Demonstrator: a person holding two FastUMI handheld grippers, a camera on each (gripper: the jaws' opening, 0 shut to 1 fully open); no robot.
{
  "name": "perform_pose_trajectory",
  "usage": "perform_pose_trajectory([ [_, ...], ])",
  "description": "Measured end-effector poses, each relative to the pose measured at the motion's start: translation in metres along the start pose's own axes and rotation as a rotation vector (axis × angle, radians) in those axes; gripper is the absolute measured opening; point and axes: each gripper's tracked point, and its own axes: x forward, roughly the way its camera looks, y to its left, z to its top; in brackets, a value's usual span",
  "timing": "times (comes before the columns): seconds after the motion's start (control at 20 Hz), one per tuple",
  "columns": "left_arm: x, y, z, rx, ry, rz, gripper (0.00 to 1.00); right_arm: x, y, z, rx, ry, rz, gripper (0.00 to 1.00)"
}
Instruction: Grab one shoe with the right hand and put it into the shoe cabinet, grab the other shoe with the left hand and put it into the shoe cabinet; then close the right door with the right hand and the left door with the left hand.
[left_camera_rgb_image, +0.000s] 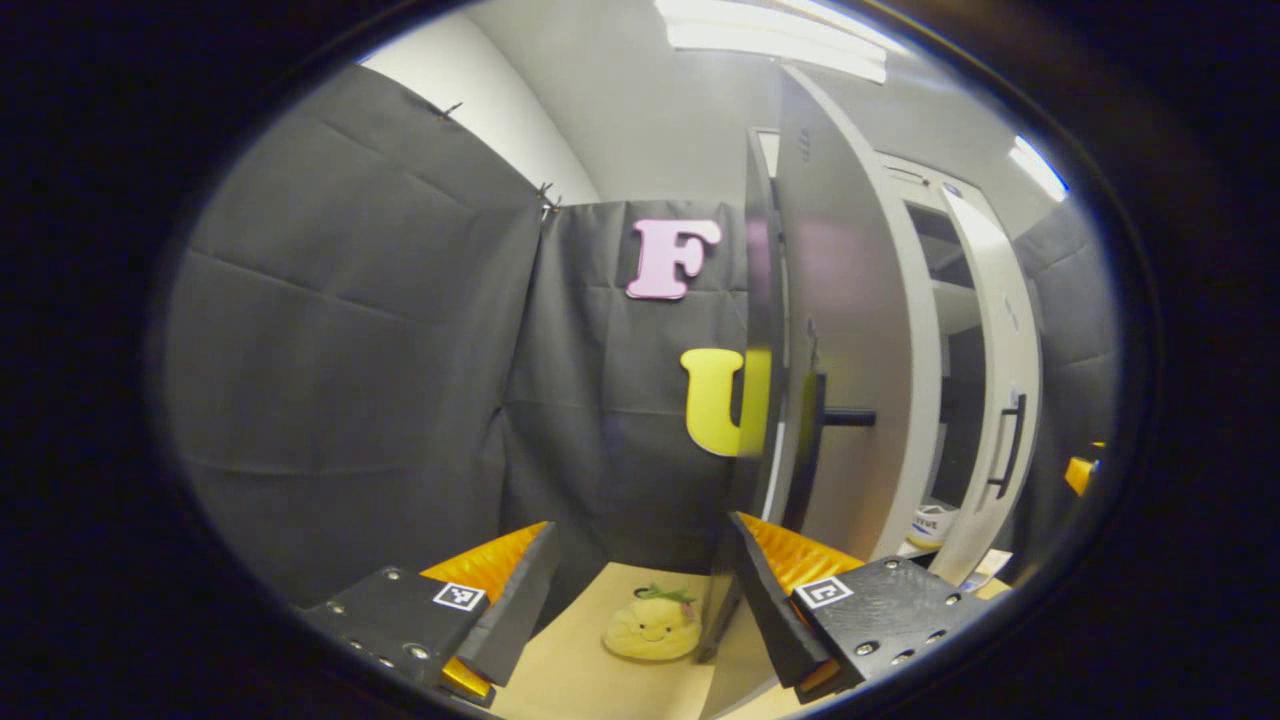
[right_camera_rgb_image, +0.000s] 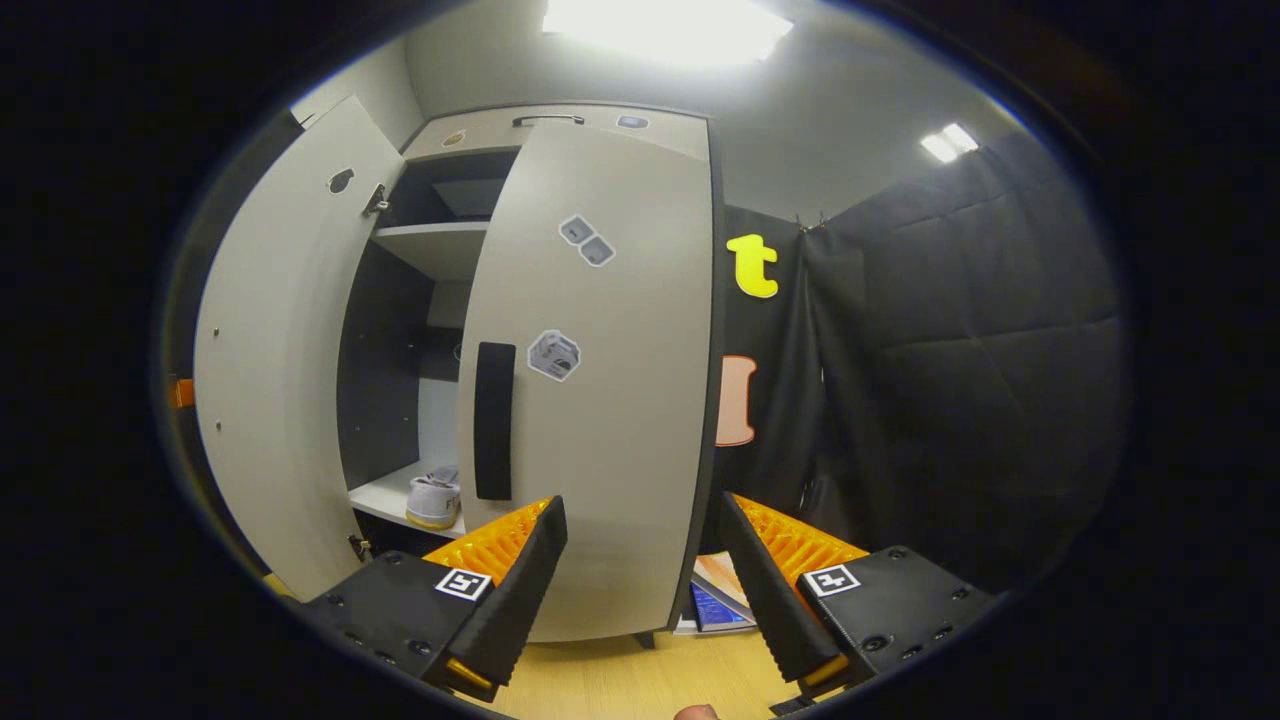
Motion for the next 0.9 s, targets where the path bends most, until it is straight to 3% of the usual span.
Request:
perform_pose_trajectory([
  [0.15, -0.002, -0.003, 0.009, 0.073, -0.026, 0.039, 0.93, -0.002, -0.019, -0.009, 0.012, 0.018, -0.024, 0.98],
  [0.4, -0.004, -0.011, 0.005, 0.025, -0.003, 0.039, 0.93, -0.002, -0.033, -0.022, 0.041, 0.043, -0.022, 0.97],
  [0.9, -0.015, -0.076, 0.004, 0.0, -0.013, -0.061, 0.89, 0.0, -0.047, -0.029, 0.035, 0.056, 0.015, 0.98],
])
